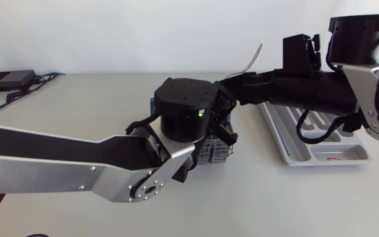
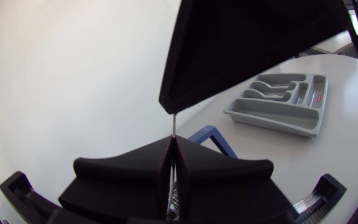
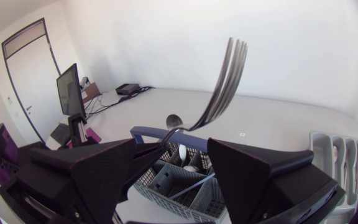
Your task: Sort the cutlery from the basket into the organizer compartments.
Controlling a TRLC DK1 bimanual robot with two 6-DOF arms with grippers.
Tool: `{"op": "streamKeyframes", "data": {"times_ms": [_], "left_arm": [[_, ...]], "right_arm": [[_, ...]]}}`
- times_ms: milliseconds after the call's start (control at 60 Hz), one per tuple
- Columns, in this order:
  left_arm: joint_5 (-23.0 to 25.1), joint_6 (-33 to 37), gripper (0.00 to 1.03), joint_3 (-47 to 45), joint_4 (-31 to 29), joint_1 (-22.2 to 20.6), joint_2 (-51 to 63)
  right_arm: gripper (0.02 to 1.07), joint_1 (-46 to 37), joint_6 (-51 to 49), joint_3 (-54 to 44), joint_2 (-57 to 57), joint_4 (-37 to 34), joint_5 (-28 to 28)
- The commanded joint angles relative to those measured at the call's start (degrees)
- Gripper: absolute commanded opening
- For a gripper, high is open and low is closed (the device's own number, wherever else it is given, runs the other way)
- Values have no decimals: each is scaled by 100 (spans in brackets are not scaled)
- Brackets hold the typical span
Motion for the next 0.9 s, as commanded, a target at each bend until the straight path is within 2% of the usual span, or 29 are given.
{"op": "streamKeyframes", "data": {"times_ms": [0, 133, 300, 433, 550, 700, 883], "left_arm": [[-74, -168, 2, 266, 129, -31, 199], [-100, -221, 2, 459, 129, -40, 340], [-100, -318, 2, 582, 137, -22, 463], [-100, -335, 2, 600, 181, -40, 498], [-109, -344, 2, 591, 225, -49, 525], [-100, -353, 2, 538, 287, -84, 516], [-100, -362, 2, 477, 348, -163, 516]], "right_arm": [[80, -34, 341, 150, 219, 185, 90], [79, 1, 446, 255, 465, 291, 177], [66, 1, 587, 326, 694, 458, 397], [60, -8, 675, 352, 984, 519, 450], [38, -43, 710, 290, 975, 695, 441], [20, 19, 701, 282, 1028, 783, 441], [11, 10, 692, 264, 1089, 888, 380]]}}
